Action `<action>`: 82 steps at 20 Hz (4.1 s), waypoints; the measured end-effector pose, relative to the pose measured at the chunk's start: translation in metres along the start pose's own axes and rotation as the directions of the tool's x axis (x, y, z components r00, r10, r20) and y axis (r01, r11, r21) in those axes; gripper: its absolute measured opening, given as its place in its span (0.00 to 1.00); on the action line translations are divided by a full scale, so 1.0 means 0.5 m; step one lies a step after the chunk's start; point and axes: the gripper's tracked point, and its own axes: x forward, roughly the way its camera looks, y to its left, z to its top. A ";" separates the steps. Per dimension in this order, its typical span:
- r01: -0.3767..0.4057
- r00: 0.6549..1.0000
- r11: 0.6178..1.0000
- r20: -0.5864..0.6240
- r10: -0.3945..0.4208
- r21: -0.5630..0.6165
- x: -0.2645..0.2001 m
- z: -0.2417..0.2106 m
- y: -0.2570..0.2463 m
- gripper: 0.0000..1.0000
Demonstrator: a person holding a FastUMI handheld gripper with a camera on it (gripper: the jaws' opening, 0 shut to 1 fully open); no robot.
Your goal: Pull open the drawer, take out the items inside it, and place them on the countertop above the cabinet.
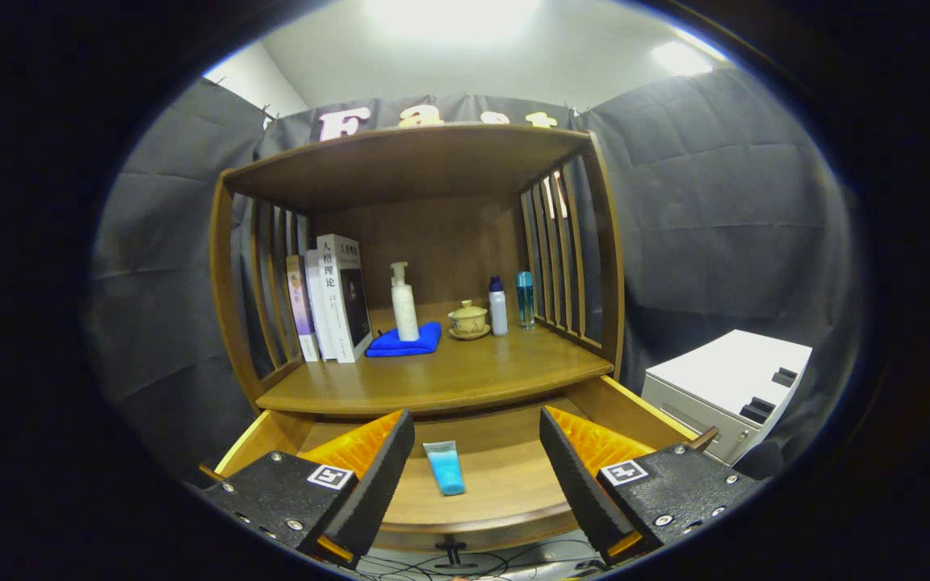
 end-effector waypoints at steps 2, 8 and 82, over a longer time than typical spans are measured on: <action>0.023 0.998 0.999 -0.059 -0.026 -0.049 0.033 -0.014 0.003 0.96; 0.043 0.948 0.994 -0.309 -0.072 -0.101 0.124 -0.126 0.037 0.96; -0.099 0.674 0.954 -0.725 -0.146 -0.284 0.113 -0.206 0.091 0.41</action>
